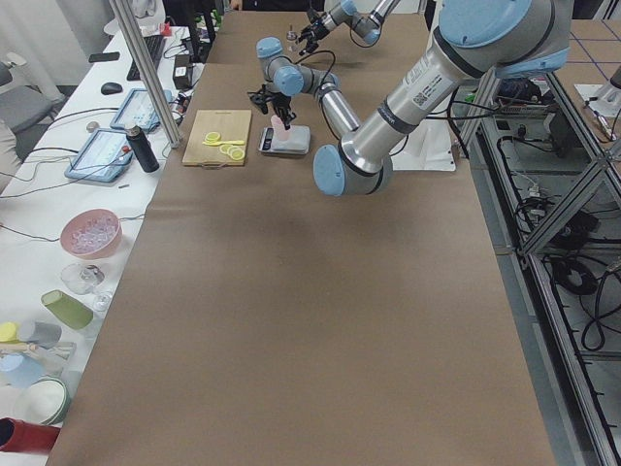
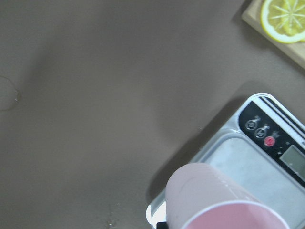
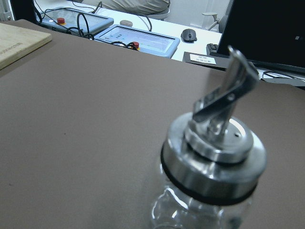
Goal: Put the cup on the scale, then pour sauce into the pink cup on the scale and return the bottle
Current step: 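Carry the pink cup with the left gripper onto the silver scale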
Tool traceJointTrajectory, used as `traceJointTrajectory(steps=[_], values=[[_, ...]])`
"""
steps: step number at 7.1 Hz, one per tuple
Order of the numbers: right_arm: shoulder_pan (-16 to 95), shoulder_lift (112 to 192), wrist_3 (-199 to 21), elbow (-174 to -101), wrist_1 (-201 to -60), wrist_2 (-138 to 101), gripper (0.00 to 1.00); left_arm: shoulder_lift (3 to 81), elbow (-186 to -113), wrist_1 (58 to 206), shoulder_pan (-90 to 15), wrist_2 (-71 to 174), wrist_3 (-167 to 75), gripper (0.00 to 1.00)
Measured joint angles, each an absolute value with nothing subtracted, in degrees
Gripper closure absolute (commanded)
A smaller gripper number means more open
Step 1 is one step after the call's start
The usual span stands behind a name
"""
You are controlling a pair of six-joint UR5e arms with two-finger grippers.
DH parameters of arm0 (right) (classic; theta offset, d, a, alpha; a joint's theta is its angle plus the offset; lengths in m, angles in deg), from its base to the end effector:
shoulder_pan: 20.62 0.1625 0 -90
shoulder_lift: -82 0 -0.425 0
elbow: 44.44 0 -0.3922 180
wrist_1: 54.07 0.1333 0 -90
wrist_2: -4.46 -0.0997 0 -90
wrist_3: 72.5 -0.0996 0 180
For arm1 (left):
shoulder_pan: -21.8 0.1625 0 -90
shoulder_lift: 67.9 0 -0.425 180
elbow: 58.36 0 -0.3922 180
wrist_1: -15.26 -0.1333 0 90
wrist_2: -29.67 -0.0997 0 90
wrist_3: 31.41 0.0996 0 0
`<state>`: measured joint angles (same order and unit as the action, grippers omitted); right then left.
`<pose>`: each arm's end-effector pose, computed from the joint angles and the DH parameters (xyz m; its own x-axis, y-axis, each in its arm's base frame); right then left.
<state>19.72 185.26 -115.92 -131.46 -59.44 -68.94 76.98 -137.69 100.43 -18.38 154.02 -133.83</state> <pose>-0.2036 -0.3852 0.6283 0.7906 -0.2418 0.5626 -0.3616 0.5570 0.7476 0.5294 -0.5480 0.1338 0.5210 -0.6724 -0.5258 0.3801 0.7343 -0.5624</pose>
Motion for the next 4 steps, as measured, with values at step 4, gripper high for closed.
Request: traceJointTrajectory(steps=[4], values=[[20.7, 184.9, -115.9, -128.6, -55.6, -69.4, 0.0, 80.0, -133.0, 104.6, -17.0, 154.6, -137.0, 1.0]])
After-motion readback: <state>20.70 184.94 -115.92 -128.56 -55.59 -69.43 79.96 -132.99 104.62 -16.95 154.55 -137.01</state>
